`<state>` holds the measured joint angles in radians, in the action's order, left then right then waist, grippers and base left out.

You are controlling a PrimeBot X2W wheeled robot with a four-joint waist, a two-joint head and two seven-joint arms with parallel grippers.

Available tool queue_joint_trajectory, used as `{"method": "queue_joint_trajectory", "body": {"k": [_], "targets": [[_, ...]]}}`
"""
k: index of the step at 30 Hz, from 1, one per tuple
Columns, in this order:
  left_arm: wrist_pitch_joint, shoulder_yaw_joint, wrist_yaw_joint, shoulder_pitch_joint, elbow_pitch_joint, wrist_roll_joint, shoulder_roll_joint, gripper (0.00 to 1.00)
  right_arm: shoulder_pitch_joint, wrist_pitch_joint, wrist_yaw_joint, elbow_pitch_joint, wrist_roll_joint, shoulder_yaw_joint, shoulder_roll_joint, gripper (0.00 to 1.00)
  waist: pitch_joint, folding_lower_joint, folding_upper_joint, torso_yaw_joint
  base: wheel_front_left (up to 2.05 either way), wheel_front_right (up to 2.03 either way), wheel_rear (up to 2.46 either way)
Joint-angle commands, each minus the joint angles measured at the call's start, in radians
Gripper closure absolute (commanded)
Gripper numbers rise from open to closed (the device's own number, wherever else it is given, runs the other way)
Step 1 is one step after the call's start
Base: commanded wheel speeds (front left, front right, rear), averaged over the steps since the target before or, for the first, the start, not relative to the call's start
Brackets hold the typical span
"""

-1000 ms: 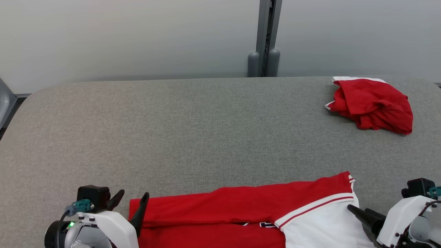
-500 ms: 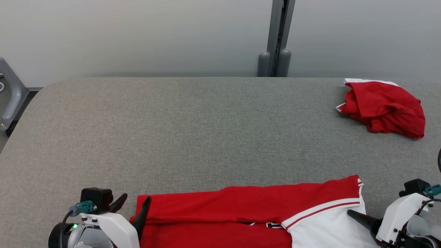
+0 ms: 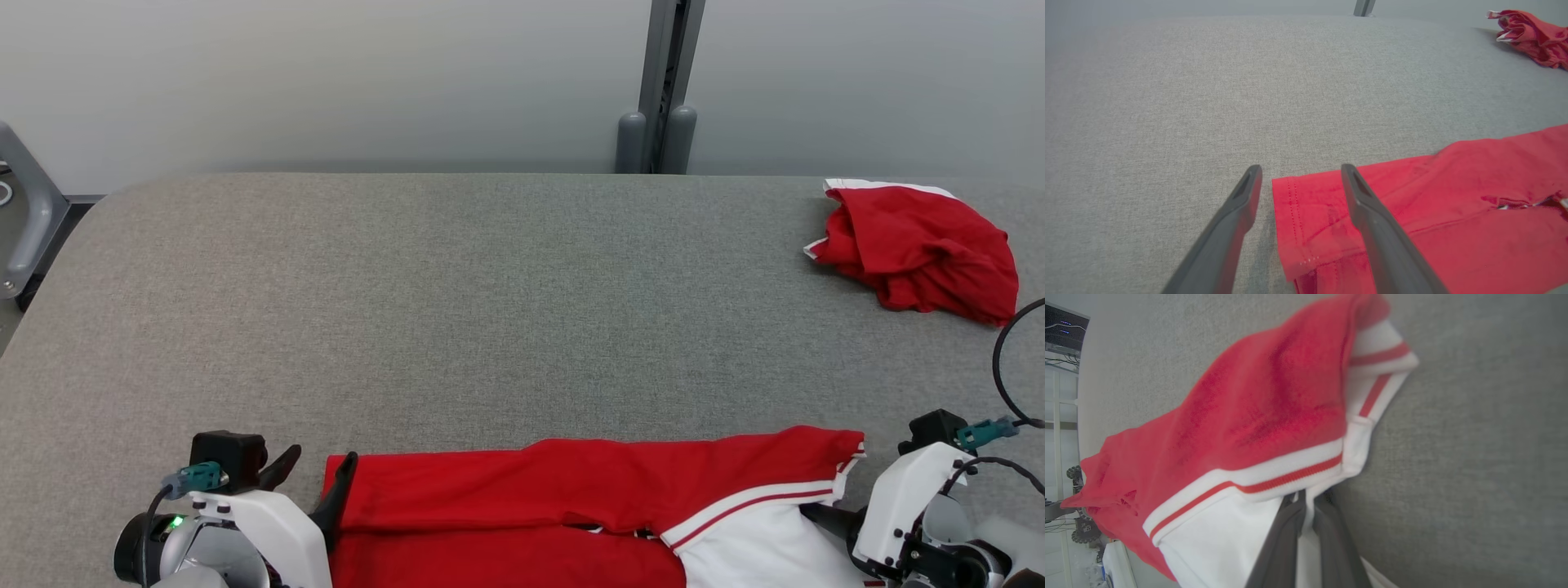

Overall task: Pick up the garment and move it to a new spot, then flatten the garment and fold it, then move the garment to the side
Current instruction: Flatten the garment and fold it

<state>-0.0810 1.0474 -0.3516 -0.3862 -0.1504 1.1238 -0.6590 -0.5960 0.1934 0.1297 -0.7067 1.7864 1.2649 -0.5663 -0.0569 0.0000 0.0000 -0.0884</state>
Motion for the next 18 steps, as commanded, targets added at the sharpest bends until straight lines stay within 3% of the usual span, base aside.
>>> {"method": "queue_joint_trajectory", "body": {"k": [1,18], "targets": [[-0.006,-0.003,0.007,-0.011,-0.007,-0.004,-0.002,0.00,0.012,-0.002,0.002,0.020,0.003,0.011,0.019,1.00,0.003,0.0000,0.0000,0.001,0.00,0.00,0.00],[-0.023,-0.007,0.024,-0.009,-0.034,0.001,0.008,0.00,-0.096,-0.064,0.001,-0.029,-0.014,-0.005,-0.171,1.00,0.012,0.0000,0.0000,0.059,0.00,0.00,0.00]]}}
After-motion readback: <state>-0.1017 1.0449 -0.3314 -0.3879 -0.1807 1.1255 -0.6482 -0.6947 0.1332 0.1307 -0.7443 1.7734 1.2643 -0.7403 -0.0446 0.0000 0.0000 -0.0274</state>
